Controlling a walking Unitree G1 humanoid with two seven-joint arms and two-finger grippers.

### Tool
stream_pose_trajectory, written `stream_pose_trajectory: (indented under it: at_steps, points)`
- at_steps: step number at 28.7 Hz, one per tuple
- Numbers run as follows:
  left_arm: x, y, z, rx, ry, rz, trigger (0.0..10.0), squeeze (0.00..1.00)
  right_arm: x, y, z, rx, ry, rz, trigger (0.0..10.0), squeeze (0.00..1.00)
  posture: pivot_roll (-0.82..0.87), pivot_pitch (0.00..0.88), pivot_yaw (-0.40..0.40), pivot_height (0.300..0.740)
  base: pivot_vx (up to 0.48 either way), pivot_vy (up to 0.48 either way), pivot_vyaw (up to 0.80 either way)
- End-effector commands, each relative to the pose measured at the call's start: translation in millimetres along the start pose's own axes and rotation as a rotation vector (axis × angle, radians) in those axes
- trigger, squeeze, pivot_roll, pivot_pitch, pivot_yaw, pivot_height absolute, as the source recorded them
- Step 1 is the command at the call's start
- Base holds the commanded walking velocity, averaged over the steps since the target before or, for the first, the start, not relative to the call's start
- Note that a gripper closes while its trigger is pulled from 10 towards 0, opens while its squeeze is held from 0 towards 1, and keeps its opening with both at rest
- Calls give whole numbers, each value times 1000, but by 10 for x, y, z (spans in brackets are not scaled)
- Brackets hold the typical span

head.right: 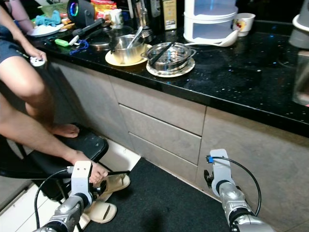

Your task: Kitchen organization

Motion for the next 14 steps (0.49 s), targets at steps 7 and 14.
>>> stream_pose_trajectory:
  at_steps: [7,14]
  points:
    - [-6,-17,6,-9,-7,-18,10000,0,-15,-108,19,-42,2,-9,10000,0,-37,16,42,740,0,0,0]
    - [-4,-28,9,-12,-10,-21,10000,0,-33,-183,34,-70,1,-10,10000,0,-37,17,42,740,0,0,0]
Point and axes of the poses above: a point about 5 cm out from each wrist's last joint towards the gripper, its own z axis pointing back from the gripper into the wrist, its own y axis along the axis of the wrist's last joint, x = y × z, the point moved 4 cm from there along -z, pointing out of the wrist towards the gripper, and after that the axes turned 11 degrees about z, right-handed, at the moved point
